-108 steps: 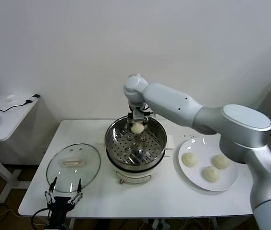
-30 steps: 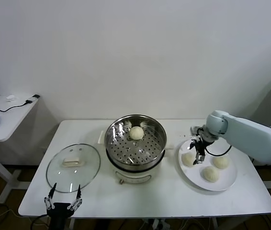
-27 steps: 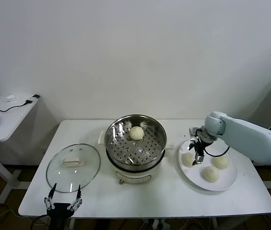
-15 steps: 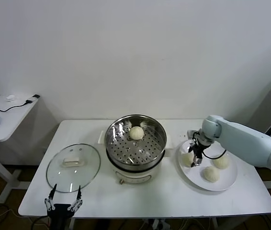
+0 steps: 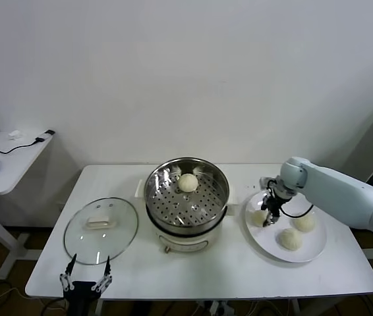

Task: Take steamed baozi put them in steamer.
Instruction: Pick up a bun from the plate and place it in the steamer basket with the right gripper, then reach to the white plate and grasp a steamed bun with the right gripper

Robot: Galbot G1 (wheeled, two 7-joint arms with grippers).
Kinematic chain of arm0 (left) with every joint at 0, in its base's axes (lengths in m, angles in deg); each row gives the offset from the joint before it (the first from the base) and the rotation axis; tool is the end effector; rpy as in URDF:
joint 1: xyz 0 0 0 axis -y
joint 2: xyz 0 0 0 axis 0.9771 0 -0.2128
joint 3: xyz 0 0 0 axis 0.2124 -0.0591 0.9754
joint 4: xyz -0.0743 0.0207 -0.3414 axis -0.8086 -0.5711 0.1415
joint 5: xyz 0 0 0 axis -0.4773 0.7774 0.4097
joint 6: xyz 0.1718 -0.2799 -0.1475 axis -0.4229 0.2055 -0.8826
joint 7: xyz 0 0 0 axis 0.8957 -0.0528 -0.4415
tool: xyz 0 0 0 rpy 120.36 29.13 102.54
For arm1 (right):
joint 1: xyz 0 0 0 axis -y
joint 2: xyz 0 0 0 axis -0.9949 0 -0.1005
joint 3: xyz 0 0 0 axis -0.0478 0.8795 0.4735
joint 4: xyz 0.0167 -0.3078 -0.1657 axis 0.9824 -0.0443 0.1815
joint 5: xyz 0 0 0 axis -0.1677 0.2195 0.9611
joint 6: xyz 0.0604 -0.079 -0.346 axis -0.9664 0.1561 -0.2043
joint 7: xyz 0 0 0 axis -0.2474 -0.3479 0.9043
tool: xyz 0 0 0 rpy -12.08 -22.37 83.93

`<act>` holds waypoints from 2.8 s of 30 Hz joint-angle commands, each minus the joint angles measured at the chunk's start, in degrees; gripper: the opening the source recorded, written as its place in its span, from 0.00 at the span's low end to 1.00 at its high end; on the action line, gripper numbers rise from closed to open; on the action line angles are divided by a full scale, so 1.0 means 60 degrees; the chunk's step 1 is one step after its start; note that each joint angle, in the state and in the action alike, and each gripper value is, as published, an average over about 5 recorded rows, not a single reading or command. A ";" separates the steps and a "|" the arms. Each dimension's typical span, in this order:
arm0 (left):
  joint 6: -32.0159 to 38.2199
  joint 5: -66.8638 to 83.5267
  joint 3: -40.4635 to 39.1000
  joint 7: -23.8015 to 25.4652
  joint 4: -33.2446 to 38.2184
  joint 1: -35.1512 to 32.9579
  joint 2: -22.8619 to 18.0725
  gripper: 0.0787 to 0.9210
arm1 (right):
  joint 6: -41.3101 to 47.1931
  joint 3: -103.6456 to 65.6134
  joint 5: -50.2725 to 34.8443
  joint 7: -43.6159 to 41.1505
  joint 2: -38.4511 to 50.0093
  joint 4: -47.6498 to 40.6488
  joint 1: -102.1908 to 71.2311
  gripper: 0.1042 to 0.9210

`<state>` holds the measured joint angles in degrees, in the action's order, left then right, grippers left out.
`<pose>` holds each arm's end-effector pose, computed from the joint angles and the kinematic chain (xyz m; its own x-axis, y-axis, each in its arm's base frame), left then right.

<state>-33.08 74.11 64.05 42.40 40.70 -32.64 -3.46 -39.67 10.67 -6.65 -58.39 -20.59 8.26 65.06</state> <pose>0.0908 0.0501 -0.3613 -0.9739 -0.1220 0.1913 -0.0658 0.9588 0.2764 0.5659 -0.1297 -0.2265 -0.0668 -0.1264 0.9897 -0.9948 0.0843 -0.0564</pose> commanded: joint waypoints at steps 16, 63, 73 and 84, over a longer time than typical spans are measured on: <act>0.0087 0.0025 -0.0325 0.0018 0.0370 -0.0215 0.0226 0.88 | 0.0362 0.4870 -0.6623 -0.0092 -0.2307 0.0701 0.7625 0.58; -0.0030 0.0187 -0.0162 -0.0035 0.0179 -0.0096 0.0392 0.88 | 0.2177 0.4382 -0.6933 0.2419 -0.5815 0.0476 0.3849 0.84; -0.0037 0.0152 -0.0179 -0.0035 0.0215 -0.0101 0.0387 0.88 | 0.1761 0.4236 -0.6843 0.1756 -0.4547 0.1289 0.5081 0.88; -0.0062 0.0031 -0.0232 -0.0005 0.0343 -0.0089 0.0352 0.88 | 0.0046 0.5376 -0.5073 -0.0331 -0.0604 0.3510 0.7524 0.88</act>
<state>-33.30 74.65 62.81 42.24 42.33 -33.18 -1.15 -33.53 39.35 -44.67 -52.86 -40.80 20.36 100.71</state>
